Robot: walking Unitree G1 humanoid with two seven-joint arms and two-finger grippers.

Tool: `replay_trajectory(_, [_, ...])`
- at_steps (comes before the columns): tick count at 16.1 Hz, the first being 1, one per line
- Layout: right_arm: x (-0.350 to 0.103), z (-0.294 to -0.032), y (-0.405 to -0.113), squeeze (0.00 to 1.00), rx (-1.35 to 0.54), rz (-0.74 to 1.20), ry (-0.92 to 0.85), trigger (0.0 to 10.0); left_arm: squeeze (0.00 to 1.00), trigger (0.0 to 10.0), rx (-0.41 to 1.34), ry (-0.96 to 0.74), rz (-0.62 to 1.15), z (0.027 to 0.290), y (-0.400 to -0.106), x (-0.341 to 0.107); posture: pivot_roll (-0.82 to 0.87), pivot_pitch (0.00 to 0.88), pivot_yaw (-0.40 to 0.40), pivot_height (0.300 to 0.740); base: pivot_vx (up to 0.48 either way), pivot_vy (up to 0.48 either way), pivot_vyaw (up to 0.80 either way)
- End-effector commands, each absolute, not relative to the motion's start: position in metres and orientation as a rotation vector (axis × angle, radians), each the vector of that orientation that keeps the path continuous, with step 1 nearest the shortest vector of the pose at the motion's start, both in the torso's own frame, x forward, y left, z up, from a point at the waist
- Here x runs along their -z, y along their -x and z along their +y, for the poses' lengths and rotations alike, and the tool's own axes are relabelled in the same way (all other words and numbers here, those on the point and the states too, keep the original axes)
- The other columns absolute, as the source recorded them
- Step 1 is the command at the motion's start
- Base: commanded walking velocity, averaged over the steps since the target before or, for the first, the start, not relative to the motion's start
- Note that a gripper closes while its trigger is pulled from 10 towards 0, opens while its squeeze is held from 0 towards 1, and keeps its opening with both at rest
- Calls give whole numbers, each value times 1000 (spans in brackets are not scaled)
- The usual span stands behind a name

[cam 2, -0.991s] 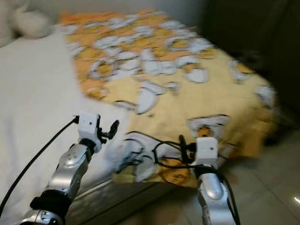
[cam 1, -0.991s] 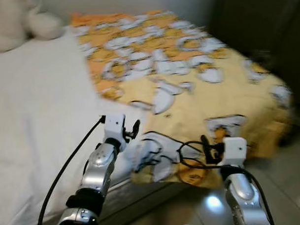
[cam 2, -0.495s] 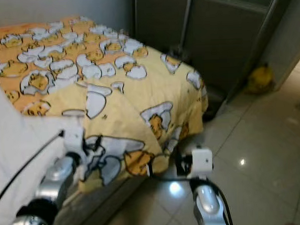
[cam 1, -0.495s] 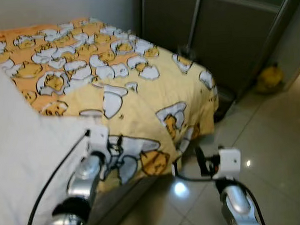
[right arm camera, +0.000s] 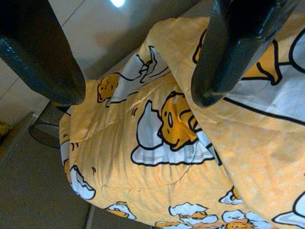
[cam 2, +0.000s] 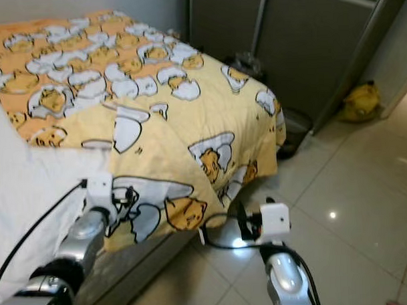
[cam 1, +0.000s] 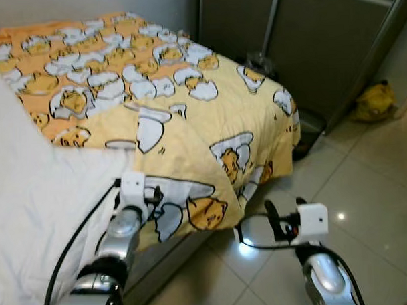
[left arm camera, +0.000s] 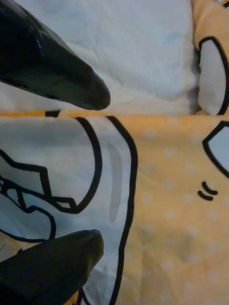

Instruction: Clean up the room

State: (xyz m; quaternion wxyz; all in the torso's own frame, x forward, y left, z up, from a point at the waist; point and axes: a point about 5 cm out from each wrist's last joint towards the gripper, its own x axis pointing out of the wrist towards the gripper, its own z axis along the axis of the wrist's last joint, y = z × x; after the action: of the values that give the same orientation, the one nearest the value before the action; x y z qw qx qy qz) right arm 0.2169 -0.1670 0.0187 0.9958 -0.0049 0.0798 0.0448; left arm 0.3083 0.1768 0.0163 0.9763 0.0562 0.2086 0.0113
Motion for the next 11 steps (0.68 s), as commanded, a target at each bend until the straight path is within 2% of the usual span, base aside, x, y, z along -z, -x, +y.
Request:
replay_trajectory(1, [-23, -169, -215, 0, -101, 149, 21, 10000, 0, 10000, -29, -125, 401, 170, -316, -22, -51, 6, -57, 740, 0, 0, 0])
replay_trajectory(8, [-26, -172, -203, 0, -86, 162, 24, 10000, 0, 10000, -52, -156, 428, 176, -315, -19, -80, 52, -51, 740, 0, 0, 0])
replay_trajectory(11, [-24, -170, -195, 0, -108, 192, 14, 10000, 0, 10000, -186, -190, 459, 195, -308, -13, -87, 75, -68, 740, 0, 0, 0])
